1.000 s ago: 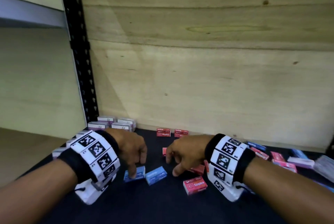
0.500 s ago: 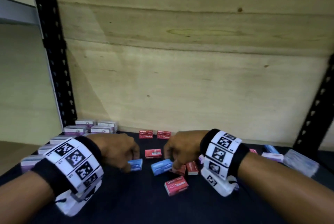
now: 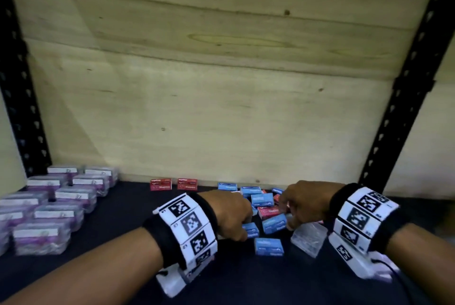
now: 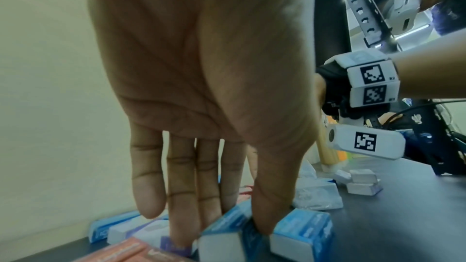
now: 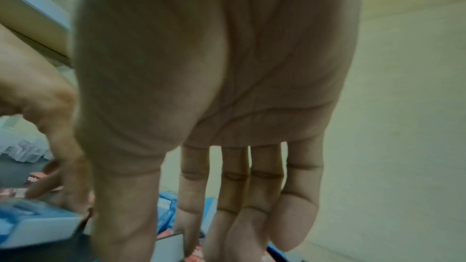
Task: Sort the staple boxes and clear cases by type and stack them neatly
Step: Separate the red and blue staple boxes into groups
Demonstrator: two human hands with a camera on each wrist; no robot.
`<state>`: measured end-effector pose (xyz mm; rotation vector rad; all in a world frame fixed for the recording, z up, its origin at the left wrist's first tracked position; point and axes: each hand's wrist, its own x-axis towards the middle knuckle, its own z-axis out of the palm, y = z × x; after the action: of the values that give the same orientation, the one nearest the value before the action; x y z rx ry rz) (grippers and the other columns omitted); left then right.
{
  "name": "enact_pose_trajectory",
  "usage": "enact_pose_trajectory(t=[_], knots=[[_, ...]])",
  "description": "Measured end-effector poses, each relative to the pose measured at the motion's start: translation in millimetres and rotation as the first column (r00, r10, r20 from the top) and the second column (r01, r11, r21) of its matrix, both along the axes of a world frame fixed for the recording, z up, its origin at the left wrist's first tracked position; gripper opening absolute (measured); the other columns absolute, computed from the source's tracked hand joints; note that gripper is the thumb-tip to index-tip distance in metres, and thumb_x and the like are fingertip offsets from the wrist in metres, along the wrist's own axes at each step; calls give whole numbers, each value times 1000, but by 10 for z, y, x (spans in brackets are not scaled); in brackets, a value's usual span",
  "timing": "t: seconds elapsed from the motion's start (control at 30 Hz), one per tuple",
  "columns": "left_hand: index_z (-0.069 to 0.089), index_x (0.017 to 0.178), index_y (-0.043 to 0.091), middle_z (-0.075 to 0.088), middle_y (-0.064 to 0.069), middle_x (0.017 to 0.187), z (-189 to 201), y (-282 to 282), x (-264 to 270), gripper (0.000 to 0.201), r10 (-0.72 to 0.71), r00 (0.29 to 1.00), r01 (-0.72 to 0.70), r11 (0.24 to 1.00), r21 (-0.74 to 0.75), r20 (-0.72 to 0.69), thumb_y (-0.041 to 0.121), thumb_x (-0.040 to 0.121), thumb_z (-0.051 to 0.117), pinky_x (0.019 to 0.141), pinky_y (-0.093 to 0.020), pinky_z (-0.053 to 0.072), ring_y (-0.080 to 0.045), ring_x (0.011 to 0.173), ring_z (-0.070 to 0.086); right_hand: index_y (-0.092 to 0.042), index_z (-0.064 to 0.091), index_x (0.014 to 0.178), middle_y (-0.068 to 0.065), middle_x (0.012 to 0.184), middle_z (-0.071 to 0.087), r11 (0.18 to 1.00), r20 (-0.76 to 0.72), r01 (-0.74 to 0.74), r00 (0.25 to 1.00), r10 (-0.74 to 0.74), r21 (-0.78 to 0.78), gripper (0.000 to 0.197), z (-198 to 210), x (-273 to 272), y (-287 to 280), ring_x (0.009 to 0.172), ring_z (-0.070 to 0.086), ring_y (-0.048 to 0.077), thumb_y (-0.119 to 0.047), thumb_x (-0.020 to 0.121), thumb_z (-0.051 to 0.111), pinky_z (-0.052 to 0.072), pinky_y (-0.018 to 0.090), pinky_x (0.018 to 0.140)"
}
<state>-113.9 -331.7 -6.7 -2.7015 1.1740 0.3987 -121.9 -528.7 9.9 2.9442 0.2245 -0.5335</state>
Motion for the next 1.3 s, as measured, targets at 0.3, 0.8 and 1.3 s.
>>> enact_pose_trajectory(t=[0.3, 0.8, 1.3], knots=[[56, 131, 21, 63, 4, 121, -56, 10, 103, 47, 52, 997, -53, 998, -31, -54, 45, 91, 62, 83, -33, 48, -21, 109, 59, -29, 60, 121, -12, 97, 57, 997, -14, -40, 999, 41, 60, 37, 48, 30, 73, 89, 56, 13, -41, 87, 71, 43, 28, 78], [61, 123, 29, 62, 9, 121, -47, 1395, 494, 42, 465, 879, -471, 882, -32, -107, 46, 85, 69, 97, -32, 47, -12, 108, 58, -21, 62, 120, -1, 115, 67, 944, 31, -305, 952, 303, 123, 30, -120, 401, 1182, 96, 61, 19, -39, 96, 59, 46, 29, 79], [64, 120, 23, 65, 1, 119, -147, 1570, 661, 34, 383, 923, -385, 921, -52, -43, 42, 102, 42, 96, -35, 47, -18, 106, 60, -13, 63, 110, 4, 102, 66, 966, 5, -259, 966, 259, -18, 36, -253, 696, 1458, 85, 62, 23, -44, 92, 64, 43, 29, 61]])
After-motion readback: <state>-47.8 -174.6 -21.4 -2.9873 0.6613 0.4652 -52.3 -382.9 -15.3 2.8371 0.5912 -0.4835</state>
